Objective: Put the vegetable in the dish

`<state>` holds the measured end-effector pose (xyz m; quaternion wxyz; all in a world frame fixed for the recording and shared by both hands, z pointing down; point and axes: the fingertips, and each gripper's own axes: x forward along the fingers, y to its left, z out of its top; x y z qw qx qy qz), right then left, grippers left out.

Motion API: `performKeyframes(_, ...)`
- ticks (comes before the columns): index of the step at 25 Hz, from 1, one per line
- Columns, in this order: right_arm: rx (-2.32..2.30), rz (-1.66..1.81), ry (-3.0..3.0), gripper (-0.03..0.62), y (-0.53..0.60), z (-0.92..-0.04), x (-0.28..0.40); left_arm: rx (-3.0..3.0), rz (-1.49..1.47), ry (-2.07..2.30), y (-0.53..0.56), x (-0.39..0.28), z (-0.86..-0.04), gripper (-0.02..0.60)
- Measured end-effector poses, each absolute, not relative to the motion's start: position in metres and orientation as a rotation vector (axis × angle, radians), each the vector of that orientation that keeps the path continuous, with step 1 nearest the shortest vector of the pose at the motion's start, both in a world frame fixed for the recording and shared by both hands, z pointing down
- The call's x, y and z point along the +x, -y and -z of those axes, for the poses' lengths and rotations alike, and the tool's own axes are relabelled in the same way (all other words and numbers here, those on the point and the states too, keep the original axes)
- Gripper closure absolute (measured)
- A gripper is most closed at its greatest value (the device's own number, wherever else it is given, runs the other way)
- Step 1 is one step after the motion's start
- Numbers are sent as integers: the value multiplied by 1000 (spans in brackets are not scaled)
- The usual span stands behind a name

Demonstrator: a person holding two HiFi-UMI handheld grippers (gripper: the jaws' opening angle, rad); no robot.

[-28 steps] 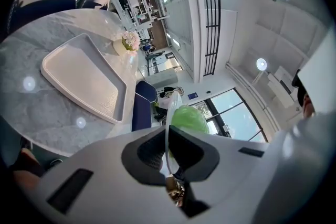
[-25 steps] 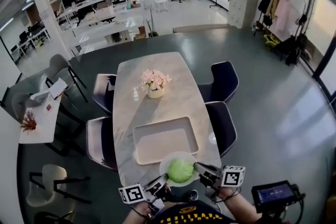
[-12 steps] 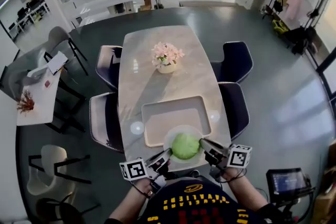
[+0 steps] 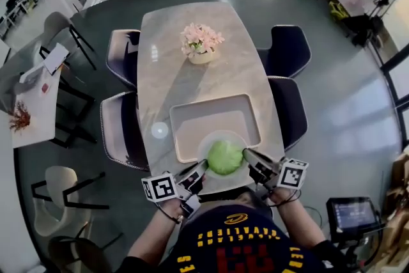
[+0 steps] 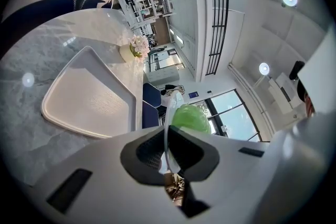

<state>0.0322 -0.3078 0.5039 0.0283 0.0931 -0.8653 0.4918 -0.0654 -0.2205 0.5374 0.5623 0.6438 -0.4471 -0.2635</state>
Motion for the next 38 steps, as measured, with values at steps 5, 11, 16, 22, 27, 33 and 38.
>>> performKeyframes(5,259,-1529,2658,572,321,-511,31,1481,630,1080,232,-64,-544,571)
performKeyframes(11,166,-1542,2655,572,334,-515,27,1418,639,1131,242,-58,-554,569)
performKeyframes(16,158,-1550,2637,572,343,-527,24,1439,591,1166,253,-63,-561,568)
performKeyframes(22,186,-1535,2604,572,356,-544,16,1422,561,1176,266,-73,-572,565)
performKeyframes(27,229,-1544,2569,572,368,-560,10,1389,531,1172,278,-80,-586,563)
performKeyframes(33,288,-1564,2513,571,384,-587,2,1361,505,1149,297,-88,-611,561)
performKeyframes(38,325,-1611,2462,571,393,-611,-3,1301,507,1118,305,-94,-633,560)
